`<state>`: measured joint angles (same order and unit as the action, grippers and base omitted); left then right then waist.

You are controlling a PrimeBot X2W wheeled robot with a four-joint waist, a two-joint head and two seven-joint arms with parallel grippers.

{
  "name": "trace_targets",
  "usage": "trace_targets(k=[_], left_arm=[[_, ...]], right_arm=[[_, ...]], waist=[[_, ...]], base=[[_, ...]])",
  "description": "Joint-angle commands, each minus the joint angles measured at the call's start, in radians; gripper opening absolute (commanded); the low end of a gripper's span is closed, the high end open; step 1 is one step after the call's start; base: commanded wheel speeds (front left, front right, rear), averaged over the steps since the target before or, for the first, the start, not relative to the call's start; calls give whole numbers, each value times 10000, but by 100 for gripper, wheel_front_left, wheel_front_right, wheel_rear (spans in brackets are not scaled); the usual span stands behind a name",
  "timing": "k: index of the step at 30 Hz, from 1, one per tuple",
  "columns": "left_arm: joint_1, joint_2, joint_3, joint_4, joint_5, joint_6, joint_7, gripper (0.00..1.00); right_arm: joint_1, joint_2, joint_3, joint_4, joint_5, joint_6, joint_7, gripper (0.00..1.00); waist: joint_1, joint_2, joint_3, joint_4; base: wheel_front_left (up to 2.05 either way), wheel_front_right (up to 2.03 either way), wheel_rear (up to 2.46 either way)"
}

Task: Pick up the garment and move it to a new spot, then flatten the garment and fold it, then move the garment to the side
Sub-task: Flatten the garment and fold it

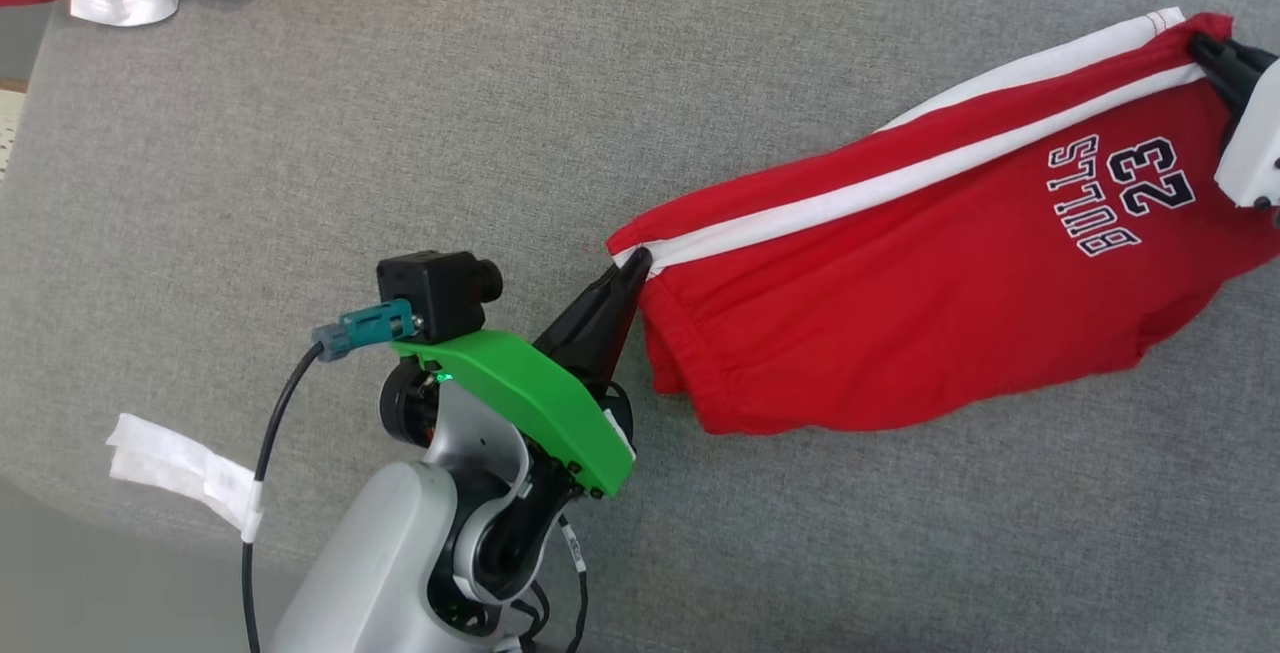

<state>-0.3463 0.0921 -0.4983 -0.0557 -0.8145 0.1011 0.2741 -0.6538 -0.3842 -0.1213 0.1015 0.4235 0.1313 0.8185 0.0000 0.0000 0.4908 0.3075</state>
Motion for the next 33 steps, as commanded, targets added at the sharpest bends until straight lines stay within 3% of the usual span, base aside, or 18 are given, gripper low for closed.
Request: trace_targets(k=[1,8,13,18,21,26,31,32,33], left_arm=[[-209,14,26,108,-16,-37,-77,100],[-78,25,194,364,320,340,-552,100],[457,261,712,34,1511,996,-2489,100],[1439,399,1006,-325,2505,1550,-4407,100],[1812,460,1021,-235,3019,1663,-5023,100],[1914,100,1060,-41,3580,1606,-5373,100],[1909,-245,1312,-28,3882,1328,-5400,100],[1963,-288,1381,-11,3949,1254,-5402,100],[2024,-323,1447,15,4010,1201,-5403,100]], right_arm=[[-111,-40,-31,70,-141,-10,-138,100],[-237,-9,57,-44,-243,-7,-1255,100],[645,-470,725,-658,-377,-6,-2386,100],[1996,-1663,1915,-1334,-676,-7,-1981,100],[2342,-1890,2125,-1323,-677,-7,-1687,100],[2019,-2097,2314,-840,-934,-9,-1238,100],[1647,-1780,2484,68,-897,-9,-1017,100],[1620,-1651,2549,238,-788,0,-941,75],[1612,-1486,2526,382,-602,11,-971,0]], waist=[[0,0,16,-17],[0,0,-35,-254],[0,0,-352,-533],[0,0,-552,-720],[0,0,-434,-661],[0,0,-39,-296],[0,0,105,12],[0,0,72,29],[0,0,4,24]], base=[[0,0,0],[0,0,0],[0,0,0],[0,0,0],[0,0,0],[0,0,0],[0,0,0],[0,0,0],[0,0,0]])
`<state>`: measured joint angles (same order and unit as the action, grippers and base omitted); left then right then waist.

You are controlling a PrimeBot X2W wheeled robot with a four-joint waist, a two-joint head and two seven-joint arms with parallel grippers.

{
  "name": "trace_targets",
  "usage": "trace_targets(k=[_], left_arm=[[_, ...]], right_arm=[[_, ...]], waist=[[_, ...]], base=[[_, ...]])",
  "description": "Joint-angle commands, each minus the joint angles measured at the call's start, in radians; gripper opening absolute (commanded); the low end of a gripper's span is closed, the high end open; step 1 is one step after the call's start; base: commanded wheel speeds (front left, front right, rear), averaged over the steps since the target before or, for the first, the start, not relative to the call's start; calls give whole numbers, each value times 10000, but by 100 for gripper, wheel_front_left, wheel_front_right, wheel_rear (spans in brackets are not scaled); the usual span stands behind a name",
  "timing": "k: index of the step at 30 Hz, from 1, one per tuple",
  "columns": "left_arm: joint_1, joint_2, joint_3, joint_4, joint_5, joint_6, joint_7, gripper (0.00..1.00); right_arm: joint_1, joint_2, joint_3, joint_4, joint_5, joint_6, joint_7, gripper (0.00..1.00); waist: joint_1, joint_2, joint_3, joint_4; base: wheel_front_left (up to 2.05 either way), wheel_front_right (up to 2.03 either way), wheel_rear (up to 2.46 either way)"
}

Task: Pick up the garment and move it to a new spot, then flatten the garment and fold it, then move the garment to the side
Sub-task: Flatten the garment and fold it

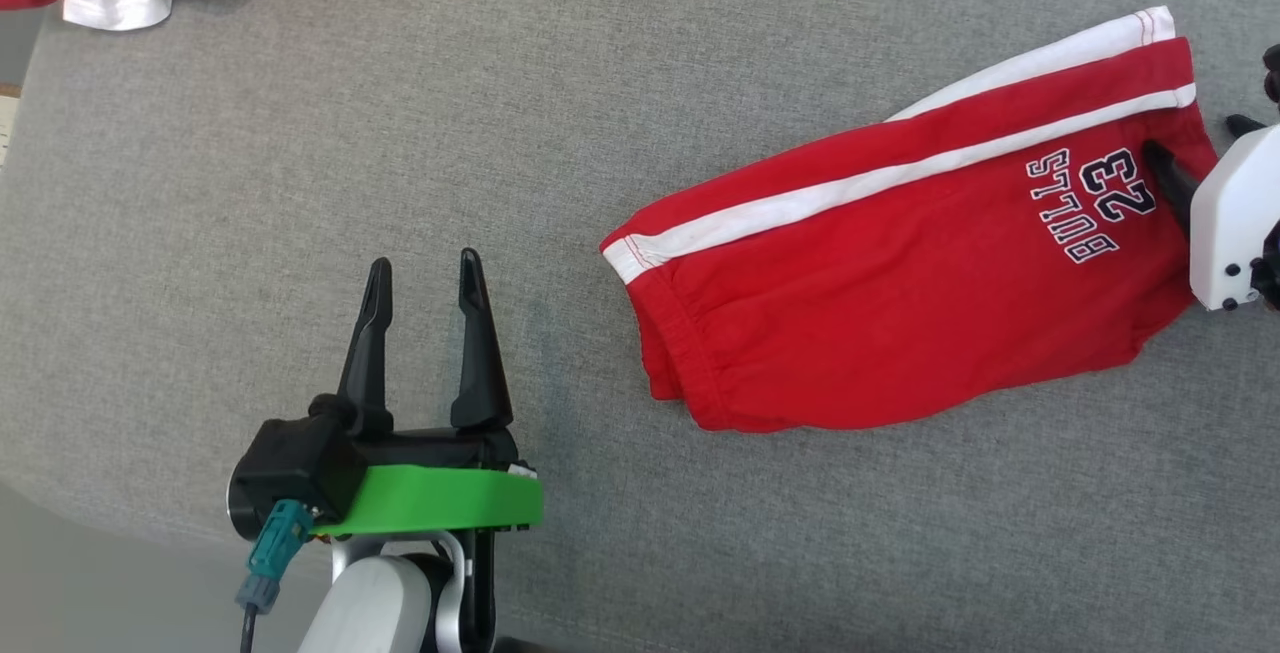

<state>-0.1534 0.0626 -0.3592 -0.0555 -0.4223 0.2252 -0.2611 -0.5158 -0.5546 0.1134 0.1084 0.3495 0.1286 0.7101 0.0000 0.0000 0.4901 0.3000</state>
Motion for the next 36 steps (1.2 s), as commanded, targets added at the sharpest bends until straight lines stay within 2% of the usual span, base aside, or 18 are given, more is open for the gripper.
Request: trace_targets(k=[1,5,8,12,16,20,24,27,31,36], left_arm=[[151,-41,140,28,129,-78,-52,100],[406,-91,518,63,481,-396,-51,100],[726,-93,896,113,797,-725,-52,100],[1183,-102,1248,223,1137,-1223,-45,100],[1480,-102,1450,387,1427,-1634,-44,100],[1742,-102,1585,487,1458,-1766,-44,100],[1997,-106,1511,562,1301,-1766,-45,100],[2130,-103,1399,632,1179,-1696,-45,100],[2183,-106,1137,777,1052,-1587,-45,100],[1967,-103,819,1087,970,-1491,-45,100]], right_arm=[[272,371,179,398,275,40,107,0],[608,700,-119,622,829,47,-19,0],[931,1009,-670,724,1278,21,-236,0],[1455,1152,-1668,893,1735,0,-404,0],[1877,1263,-2945,1076,2014,4,-567,0],[1838,1227,-4438,1412,1947,15,-588,0],[1658,1040,-5378,1294,1830,18,-319,0],[1649,1059,-5242,645,2229,23,112,0],[1861,1522,-4497,-645,2669,23,959,0],[1620,3026,-2882,-1770,2683,23,1450,0]], waist=[[0,0,-69,66],[0,0,-540,-397],[0,0,-1000,-1005],[0,0,-1576,-1728],[0,0,-1899,-2118],[0,0,-2124,-2314],[0,0,-2303,-2380],[0,0,-2407,-2413],[0,0,-2473,-2497],[0,0,-2470,-2643]], base=[[0,0,0],[0,0,0],[0,0,0],[0,0,0],[0,0,0],[0,0,0],[0,0,0],[0,0,0],[0,0,0],[0,0,0]])
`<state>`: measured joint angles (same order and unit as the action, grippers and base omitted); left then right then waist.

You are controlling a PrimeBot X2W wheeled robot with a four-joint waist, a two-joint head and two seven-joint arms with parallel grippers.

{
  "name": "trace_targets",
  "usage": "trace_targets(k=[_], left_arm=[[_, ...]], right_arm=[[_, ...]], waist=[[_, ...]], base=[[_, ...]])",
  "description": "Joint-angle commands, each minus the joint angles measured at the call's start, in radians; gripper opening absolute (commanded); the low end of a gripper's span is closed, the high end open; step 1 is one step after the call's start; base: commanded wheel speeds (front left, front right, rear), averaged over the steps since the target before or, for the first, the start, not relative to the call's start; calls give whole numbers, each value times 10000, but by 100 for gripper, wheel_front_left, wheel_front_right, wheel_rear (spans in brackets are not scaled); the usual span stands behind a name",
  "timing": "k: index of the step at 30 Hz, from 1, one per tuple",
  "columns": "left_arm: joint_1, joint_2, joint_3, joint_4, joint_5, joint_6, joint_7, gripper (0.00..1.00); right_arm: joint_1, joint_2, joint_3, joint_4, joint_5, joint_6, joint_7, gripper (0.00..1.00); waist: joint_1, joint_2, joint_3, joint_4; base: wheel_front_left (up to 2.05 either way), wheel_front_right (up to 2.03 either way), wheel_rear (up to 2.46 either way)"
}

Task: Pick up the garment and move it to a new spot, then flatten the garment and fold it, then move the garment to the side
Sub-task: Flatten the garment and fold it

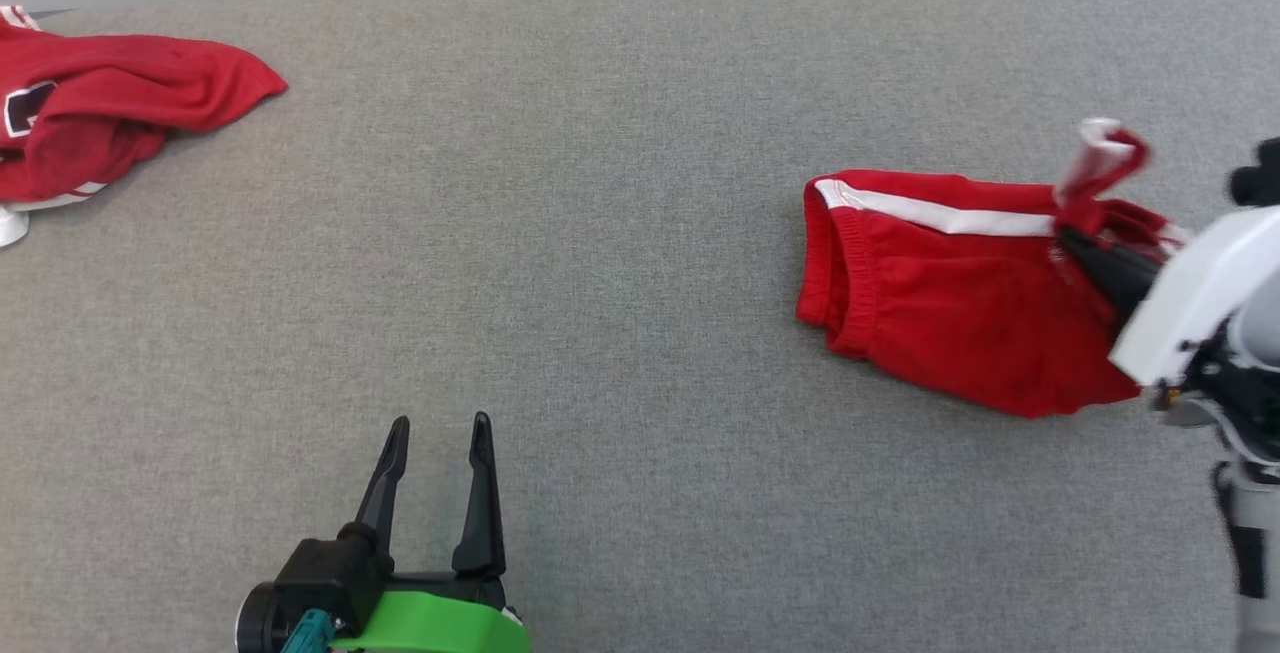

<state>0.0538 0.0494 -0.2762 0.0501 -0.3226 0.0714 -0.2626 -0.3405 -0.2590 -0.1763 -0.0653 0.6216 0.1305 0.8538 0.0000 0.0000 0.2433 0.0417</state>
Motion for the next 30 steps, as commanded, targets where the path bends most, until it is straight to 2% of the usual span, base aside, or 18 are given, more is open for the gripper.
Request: trace_targets(k=[1,4,8,14,22,23,24,25,30], left_arm=[[-165,29,-54,79,-2,46,-30,100],[-337,29,-257,281,60,-43,-30,100],[-552,29,-478,516,74,-105,-30,100],[-447,28,-405,720,-41,24,-30,100],[-510,28,-767,965,-150,17,-30,100],[-553,28,-804,987,-164,28,-29,100],[-582,28,-817,993,-198,41,-30,100],[-599,28,-824,1005,-223,55,-29,100],[-470,28,-730,1125,-190,76,-29,100]], right_arm=[[-262,379,275,-50,-144,3,-17,0],[-574,1282,1027,408,-560,3,-270,0],[-890,1726,1514,1238,-959,3,-692,0],[-1312,1994,1754,2211,-1140,3,-1422,0],[-1771,2070,2224,3007,-1189,3,-1833,0],[-1775,2075,2285,3093,-1218,3,-1933,35],[-1755,2076,2346,3148,-1201,3,-2005,35],[-1729,2079,2510,3158,-1186,5,-2049,100],[-1313,1994,3287,2836,-670,4,-2359,100]], waist=[[0,0,8,-87],[0,0,10,-52],[0,0,21,197],[0,0,12,358],[0,0,28,411],[0,0,14,426],[0,0,1,436],[0,0,-15,444],[0,0,-223,379]], base=[[0,0,0],[0,0,0],[0,0,0],[0,0,0],[0,0,0],[0,0,0],[0,0,0],[0,0,0],[0,0,0]])
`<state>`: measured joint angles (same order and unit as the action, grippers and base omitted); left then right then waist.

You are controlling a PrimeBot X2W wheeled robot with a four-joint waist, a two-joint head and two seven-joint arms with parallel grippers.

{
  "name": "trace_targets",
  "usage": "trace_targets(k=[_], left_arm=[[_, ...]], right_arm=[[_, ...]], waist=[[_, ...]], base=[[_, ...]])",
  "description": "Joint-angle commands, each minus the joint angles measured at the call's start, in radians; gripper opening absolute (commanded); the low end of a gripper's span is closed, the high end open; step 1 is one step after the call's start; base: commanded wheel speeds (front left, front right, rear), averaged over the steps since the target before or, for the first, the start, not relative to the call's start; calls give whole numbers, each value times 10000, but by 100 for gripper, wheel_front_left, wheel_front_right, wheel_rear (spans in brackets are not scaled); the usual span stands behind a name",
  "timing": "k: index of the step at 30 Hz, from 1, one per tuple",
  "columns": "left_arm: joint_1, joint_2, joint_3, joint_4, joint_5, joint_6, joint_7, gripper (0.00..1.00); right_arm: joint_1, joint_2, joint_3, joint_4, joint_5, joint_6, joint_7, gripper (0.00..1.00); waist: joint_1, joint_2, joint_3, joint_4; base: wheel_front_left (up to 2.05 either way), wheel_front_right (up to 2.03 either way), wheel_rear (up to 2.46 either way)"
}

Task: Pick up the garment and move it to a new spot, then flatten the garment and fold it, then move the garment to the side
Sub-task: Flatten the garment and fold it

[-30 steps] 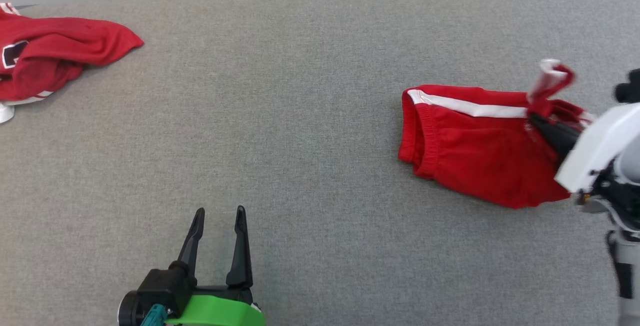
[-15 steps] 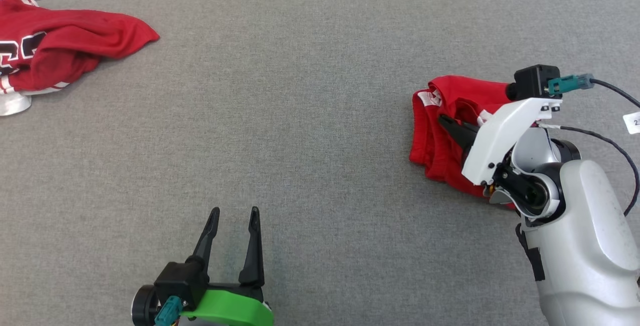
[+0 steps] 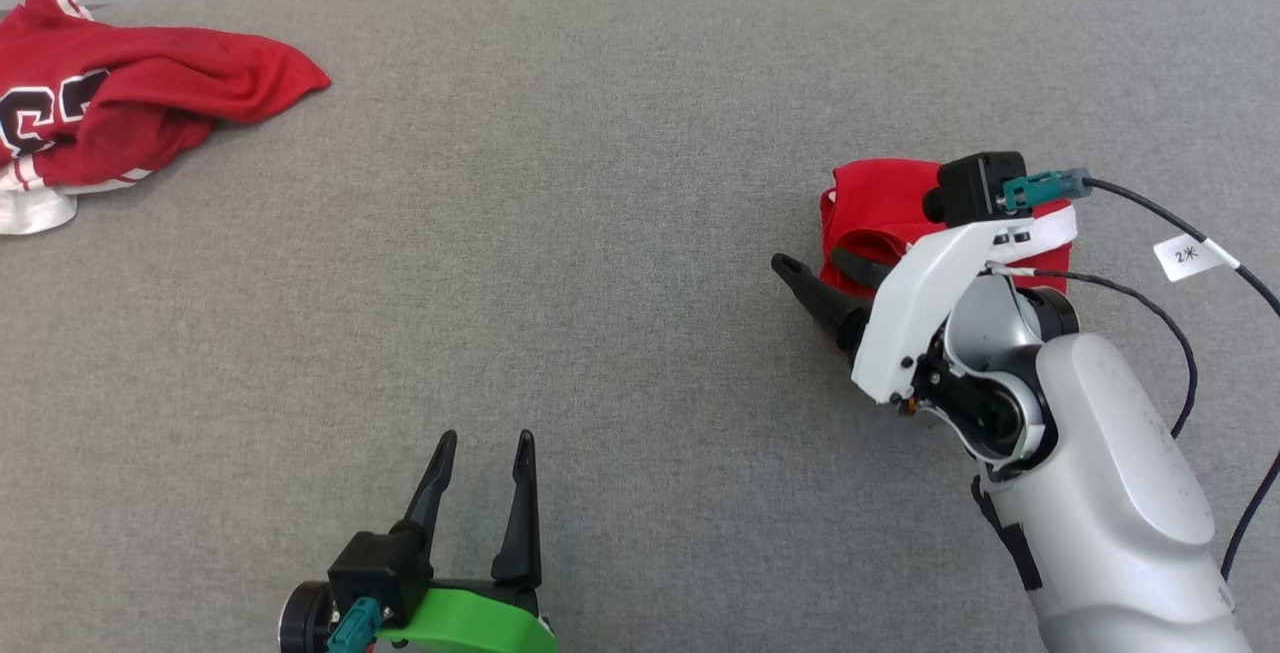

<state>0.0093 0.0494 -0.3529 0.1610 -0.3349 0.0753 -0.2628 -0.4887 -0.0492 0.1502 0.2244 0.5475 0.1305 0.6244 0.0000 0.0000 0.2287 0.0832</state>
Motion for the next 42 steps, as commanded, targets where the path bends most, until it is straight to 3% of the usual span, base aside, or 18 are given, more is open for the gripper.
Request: trace_targets(k=[1,8,13,19,23,25,32,42], left_arm=[[46,28,69,45,-43,27,-27,100],[504,28,429,179,14,52,-28,100],[877,28,776,90,26,102,-27,100],[1397,28,1320,-109,149,112,-29,100],[1722,28,1706,-314,521,38,-29,100],[1852,29,1951,-472,712,1,-27,100],[2174,28,2565,-796,1264,-290,-27,100],[2299,26,2861,-780,1358,-540,-27,100]], right_arm=[[280,-214,240,-222,249,4,-147,100],[1645,-1331,1069,-1752,892,4,-1418,100],[2893,-2538,871,-2525,-280,4,-3623,100],[4285,-3199,16,-1907,-2083,2,-6608,100],[5062,-3145,-716,-1122,-2900,2,-8372,100],[5373,-3031,-1076,-772,-3234,2,-8758,100],[6129,-2164,-2306,-830,-3979,0,-8892,100],[6247,-1430,-2738,-982,-3960,0,-8898,100]], waist=[[0,0,-149,-57],[0,0,-834,-211],[0,0,-1325,-298],[0,0,-1987,-424],[0,0,-2384,-416],[0,0,-2527,-403],[0,0,-2654,-343],[0,0,-2622,-168]], base=[[0,0,0],[0,0,0],[0,0,0],[0,0,0],[0,0,0],[0,0,0],[0,0,0],[0,0,0]])
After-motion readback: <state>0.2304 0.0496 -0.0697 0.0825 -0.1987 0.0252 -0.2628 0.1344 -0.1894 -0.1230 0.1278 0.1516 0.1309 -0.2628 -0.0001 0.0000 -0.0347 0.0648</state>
